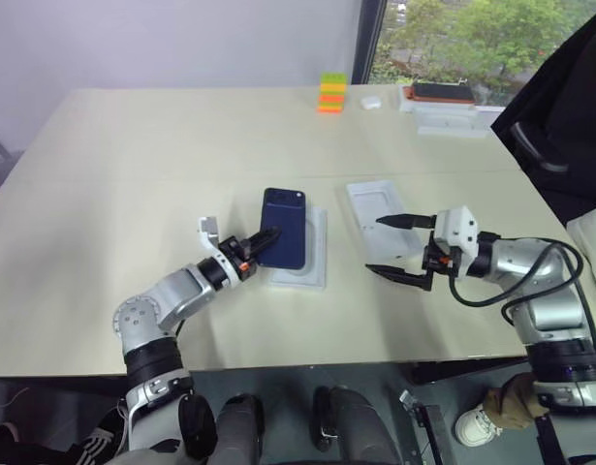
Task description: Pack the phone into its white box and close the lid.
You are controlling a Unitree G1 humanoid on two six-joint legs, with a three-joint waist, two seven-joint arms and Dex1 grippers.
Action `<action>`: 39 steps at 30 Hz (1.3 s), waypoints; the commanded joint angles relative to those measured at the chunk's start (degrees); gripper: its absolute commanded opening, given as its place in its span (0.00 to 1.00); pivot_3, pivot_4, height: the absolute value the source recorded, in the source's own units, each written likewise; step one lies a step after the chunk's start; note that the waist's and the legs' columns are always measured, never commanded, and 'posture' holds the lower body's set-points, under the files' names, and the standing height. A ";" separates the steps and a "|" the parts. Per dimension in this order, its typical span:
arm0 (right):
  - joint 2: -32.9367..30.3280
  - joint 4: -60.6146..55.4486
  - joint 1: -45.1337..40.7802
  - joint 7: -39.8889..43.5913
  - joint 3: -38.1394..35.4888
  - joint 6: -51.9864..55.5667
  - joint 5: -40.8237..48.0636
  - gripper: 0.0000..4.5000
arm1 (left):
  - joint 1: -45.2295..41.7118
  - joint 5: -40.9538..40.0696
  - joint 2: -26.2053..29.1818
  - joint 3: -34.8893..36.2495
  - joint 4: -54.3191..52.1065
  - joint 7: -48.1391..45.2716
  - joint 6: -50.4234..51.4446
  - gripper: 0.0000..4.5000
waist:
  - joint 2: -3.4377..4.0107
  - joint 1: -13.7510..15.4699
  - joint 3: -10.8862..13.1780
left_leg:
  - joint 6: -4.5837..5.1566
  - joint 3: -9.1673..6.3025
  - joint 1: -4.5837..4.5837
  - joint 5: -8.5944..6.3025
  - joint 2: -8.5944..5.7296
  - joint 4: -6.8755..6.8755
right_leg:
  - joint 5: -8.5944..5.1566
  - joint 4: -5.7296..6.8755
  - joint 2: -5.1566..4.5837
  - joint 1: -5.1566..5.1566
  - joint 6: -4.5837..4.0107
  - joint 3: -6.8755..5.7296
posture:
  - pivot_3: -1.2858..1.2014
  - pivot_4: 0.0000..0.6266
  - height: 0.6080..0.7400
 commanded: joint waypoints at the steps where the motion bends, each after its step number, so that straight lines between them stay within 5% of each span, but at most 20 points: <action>1: 0.44 -4.38 -1.90 -1.73 -2.75 3.67 5.09 0.99 | -1.26 -0.44 0.51 -2.60 0.56 -0.66 -1.38 0.00 | 0.00 0.04 0.00 | 0.00 0.00 0.00 0.00 0.00 0.01 | 0.00 0.00 0.00 0.00 0.00 0.00 | 0.52 0.24 1.00; 15: 1.36 -6.26 -1.92 -3.16 -1.37 5.12 5.48 0.99 | -1.00 3.64 1.95 -8.08 3.44 -2.14 -4.23 0.00 | 0.02 1.16 -0.01 | 0.00 0.00 0.00 0.00 0.00 0.04 | 0.00 0.00 0.01 0.03 -0.01 0.00 | 0.52 0.24 1.00; 24: 2.20 -5.89 -2.42 -3.82 0.43 4.53 3.50 1.00 | -2.46 5.97 3.27 -11.75 2.38 -2.82 -3.45 0.96 | 0.04 1.25 -0.03 | 0.00 -0.02 0.11 0.00 -0.01 0.07 | -0.01 -0.03 -0.01 0.20 0.00 -0.03 | 0.52 0.24 1.00; 39: 2.69 -4.56 -3.23 -4.50 1.29 4.09 2.44 1.00 | -1.89 2.77 9.41 -13.27 -7.06 -3.32 -0.23 0.99 | 0.05 1.12 -0.02 | 0.01 -0.09 0.16 0.00 0.00 0.07 | -0.01 -0.03 0.01 0.26 0.00 -0.09 | 0.52 0.24 1.00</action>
